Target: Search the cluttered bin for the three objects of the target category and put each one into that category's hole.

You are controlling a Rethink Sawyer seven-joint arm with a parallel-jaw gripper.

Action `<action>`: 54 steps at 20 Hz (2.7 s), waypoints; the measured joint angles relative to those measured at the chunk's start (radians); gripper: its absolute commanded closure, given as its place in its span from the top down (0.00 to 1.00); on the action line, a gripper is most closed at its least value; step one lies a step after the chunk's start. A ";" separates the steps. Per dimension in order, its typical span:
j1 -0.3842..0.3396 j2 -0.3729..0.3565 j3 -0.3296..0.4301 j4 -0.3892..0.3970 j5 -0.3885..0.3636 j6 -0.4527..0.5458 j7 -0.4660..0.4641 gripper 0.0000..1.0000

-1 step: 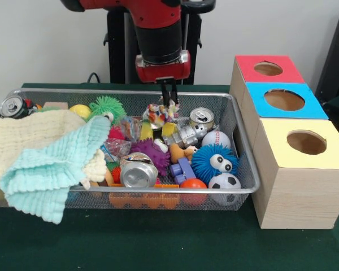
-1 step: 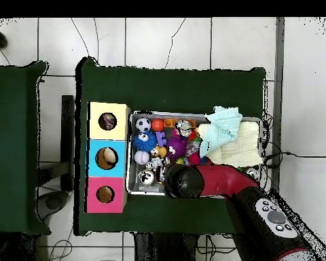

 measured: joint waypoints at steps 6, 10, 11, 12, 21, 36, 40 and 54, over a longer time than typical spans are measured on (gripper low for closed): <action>0.090 -0.043 0.000 0.000 0.074 0.065 0.000 0.00; 0.143 -0.066 0.000 -0.003 0.130 0.125 0.000 0.00; 0.155 -0.071 -0.002 -0.004 0.144 0.141 0.000 0.00; 0.167 -0.076 -0.003 -0.007 0.157 0.155 0.000 0.00; 0.277 -0.112 -0.048 -0.046 0.258 0.252 0.000 0.00; 0.367 -0.114 -0.128 -0.155 0.350 0.372 0.000 0.00; 0.384 -0.113 -0.144 -0.197 0.371 0.423 0.000 0.00; 0.434 -0.075 -0.184 -0.397 0.415 0.596 0.000 0.00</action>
